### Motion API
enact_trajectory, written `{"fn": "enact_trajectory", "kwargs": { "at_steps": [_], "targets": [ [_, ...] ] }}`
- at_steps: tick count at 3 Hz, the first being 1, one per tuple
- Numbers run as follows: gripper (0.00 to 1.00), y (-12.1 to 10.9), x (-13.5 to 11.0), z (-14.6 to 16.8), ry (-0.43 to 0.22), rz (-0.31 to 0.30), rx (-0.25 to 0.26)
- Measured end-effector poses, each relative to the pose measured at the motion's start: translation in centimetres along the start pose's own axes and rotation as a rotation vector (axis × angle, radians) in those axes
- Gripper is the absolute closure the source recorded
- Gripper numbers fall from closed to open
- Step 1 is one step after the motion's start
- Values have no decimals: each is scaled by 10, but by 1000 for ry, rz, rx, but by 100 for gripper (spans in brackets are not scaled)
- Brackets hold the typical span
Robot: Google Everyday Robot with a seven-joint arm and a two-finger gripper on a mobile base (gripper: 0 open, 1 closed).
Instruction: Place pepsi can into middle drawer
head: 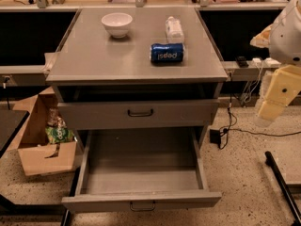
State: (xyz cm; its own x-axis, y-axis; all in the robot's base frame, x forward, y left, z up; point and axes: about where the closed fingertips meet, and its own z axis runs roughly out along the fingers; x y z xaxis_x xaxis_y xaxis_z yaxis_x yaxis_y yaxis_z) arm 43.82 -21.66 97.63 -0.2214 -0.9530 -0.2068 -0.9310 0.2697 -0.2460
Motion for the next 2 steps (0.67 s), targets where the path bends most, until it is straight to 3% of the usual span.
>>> {"fn": "enact_trajectory", "kwargs": {
  "at_steps": [1, 2],
  "targets": [
    [0, 0, 0, 0, 0, 0, 0],
    [0, -28, -10, 8, -31, -35, 28]
  ]
}}
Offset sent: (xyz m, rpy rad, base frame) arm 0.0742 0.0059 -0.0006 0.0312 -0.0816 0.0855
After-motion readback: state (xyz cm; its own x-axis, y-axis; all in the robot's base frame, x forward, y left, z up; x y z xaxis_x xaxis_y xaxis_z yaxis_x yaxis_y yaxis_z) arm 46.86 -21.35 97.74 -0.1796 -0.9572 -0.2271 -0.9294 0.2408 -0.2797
